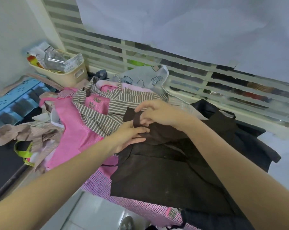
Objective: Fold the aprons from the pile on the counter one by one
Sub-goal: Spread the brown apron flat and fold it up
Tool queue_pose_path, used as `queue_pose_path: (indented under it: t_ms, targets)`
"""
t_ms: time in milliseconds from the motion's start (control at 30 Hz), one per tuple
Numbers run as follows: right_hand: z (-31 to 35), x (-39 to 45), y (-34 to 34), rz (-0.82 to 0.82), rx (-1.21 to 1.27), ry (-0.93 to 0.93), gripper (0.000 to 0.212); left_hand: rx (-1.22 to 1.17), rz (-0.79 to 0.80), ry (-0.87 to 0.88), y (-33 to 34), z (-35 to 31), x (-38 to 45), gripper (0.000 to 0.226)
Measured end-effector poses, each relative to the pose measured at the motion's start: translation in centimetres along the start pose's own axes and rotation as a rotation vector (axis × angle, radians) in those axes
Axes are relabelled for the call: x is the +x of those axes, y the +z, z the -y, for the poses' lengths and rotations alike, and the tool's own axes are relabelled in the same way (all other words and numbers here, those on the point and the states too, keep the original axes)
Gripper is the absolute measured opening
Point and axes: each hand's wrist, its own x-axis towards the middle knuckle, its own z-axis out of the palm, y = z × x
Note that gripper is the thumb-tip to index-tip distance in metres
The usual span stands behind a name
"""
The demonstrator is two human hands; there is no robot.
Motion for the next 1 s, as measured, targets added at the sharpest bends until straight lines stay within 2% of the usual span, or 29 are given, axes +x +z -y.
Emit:
queue_pose_path:
  t_ms: [67, 133, 233, 300, 400, 533, 600, 667, 733, 867, 933, 1000]
  targets:
    - [-2.3, 0.5, 0.2, -0.075, -0.239, 0.020, 0.034, 0.165, 0.013, -0.104, -1.3, 1.2, -0.3, 0.009]
    - [-4.9, 0.8, 0.7, -0.004, -0.360, 0.087, 0.040, 0.240, 0.017, -0.193, -2.7, 2.0, -0.4, 0.006]
    - [-8.5, 0.8, 2.2, 0.182, -0.492, 0.197, 0.048, 0.292, -0.024, -0.248, -4.4, 2.4, -0.3, 0.029]
    - [-10.6, 0.7, 3.5, 0.196, -0.575, 0.219, 0.054, 0.414, -0.101, -0.229, -4.9, 2.5, -0.1, 0.045]
    - [-12.5, 0.2, 5.2, 0.096, -0.700, 0.249, 0.065, 0.584, -0.184, -0.198, -5.2, 2.2, -0.2, 0.045]
    - [-13.8, -0.3, 6.3, -0.114, -0.967, 0.206, 0.074, 0.694, -0.091, -0.225, -5.6, 2.5, -0.7, 0.046]
    - [-14.1, 0.1, 6.4, -0.168, -1.047, 0.193, 0.068, 0.709, -0.033, -0.240, -5.6, 2.5, -1.0, 0.051]
    - [-14.3, 0.6, 6.3, -0.206, -1.097, 0.139, 0.044, 0.721, -0.003, -0.253, -5.4, 2.2, -1.1, 0.055]
    - [-14.1, 0.8, 6.0, -0.238, -1.049, 0.091, 0.020, 0.701, -0.005, -0.251, -5.2, 1.8, -1.0, 0.056]
    - [-13.6, 0.8, 4.4, -0.353, -0.677, 0.189, 0.013, 0.616, -0.016, -0.257, -5.3, 1.4, -0.7, 0.056]
    - [-13.5, 0.6, 3.5, -0.308, -0.501, 0.231, 0.006, 0.623, -0.003, -0.273, -5.3, 1.4, -0.4, 0.058]
    - [-13.6, 0.3, 2.7, -0.225, -0.335, 0.245, 0.012, 0.626, 0.000, -0.273, -5.0, 1.3, -0.1, 0.059]
